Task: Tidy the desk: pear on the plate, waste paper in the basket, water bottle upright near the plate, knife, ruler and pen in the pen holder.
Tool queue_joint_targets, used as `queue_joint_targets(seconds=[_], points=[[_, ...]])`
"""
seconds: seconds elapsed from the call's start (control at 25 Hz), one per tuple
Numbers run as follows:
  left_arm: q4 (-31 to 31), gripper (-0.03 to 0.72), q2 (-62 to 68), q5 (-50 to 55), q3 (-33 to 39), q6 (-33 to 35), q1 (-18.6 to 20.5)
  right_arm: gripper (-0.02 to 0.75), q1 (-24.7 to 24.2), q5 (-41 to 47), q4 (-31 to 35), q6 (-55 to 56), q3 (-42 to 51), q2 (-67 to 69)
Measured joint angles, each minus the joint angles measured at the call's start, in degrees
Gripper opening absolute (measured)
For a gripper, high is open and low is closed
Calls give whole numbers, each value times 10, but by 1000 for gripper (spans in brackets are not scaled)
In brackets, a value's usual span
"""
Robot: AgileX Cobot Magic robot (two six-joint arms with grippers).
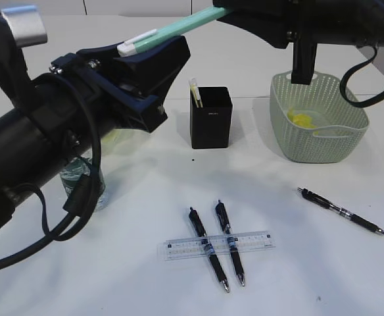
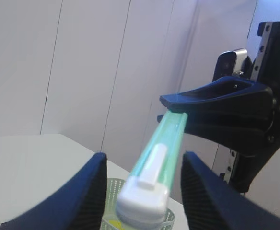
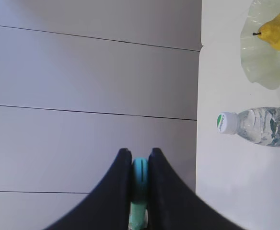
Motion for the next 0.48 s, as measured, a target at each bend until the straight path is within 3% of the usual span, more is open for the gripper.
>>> queue_joint_targets(seconds=[0.48], points=[[0,342,-25,-2,0,0,0,51,0,1,0,0,0,0]])
